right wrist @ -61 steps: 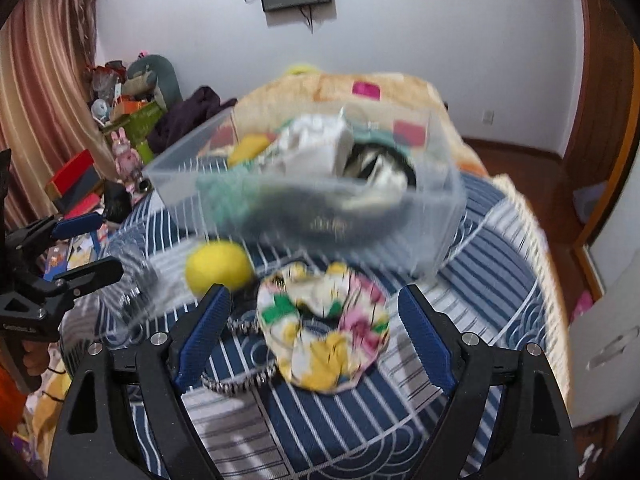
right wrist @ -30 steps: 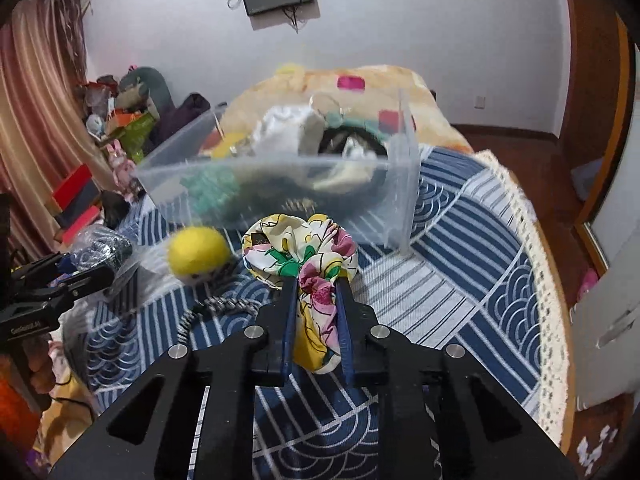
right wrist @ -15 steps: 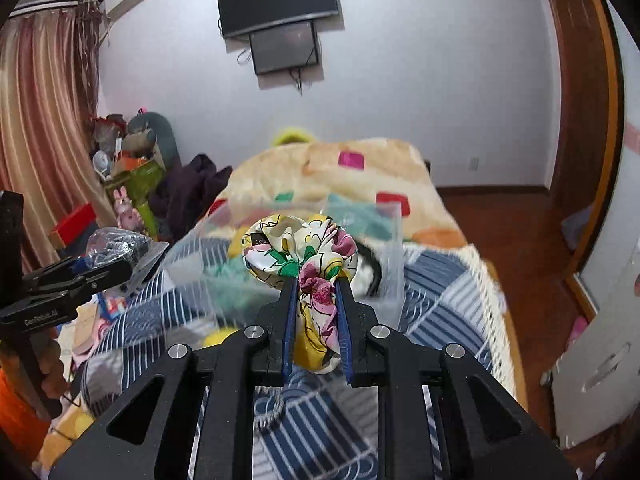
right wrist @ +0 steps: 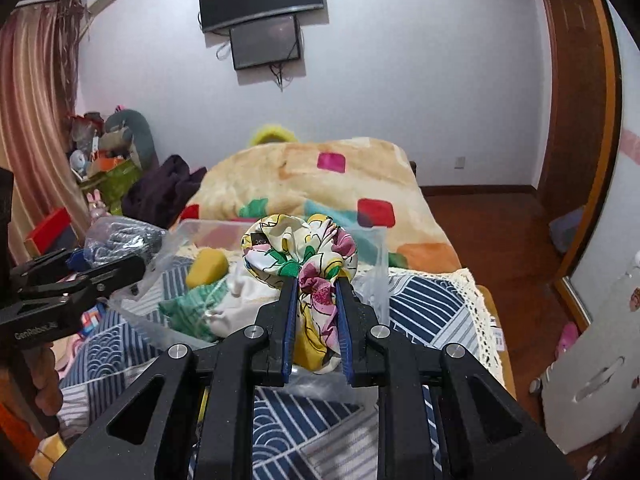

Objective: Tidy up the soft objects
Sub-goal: 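Lower the steel-wool pad and scrunchie into the box and open both tools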

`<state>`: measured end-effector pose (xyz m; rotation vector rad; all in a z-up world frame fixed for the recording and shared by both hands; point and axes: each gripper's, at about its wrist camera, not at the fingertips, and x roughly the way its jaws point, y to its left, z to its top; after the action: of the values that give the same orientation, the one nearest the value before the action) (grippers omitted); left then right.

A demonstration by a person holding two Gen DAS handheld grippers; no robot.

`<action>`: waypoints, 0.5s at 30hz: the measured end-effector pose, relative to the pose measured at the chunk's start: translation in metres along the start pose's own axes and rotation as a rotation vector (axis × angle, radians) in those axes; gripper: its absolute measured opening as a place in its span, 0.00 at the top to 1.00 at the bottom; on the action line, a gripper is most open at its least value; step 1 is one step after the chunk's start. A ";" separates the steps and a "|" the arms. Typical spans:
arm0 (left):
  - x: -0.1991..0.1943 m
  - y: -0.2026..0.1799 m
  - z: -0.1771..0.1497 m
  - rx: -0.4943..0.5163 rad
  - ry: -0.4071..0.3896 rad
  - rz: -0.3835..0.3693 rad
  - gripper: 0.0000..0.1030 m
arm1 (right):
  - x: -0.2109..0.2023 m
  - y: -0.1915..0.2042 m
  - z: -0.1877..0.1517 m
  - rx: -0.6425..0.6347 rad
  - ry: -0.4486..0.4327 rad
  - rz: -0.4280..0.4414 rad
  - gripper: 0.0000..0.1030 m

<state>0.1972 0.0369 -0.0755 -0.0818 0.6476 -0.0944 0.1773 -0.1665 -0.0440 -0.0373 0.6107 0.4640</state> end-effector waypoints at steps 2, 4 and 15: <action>0.014 0.001 -0.001 -0.005 0.030 0.002 0.39 | 0.011 -0.001 -0.001 0.010 0.027 0.006 0.84; 0.027 0.002 -0.003 -0.003 0.054 0.013 0.39 | 0.019 -0.002 -0.002 0.012 0.050 0.004 0.84; 0.050 0.002 -0.008 -0.013 0.104 0.005 0.36 | 0.037 -0.007 -0.012 0.017 0.133 0.020 0.82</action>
<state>0.2319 0.0328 -0.1117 -0.0883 0.7527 -0.0896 0.2004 -0.1597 -0.0749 -0.0459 0.7460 0.4779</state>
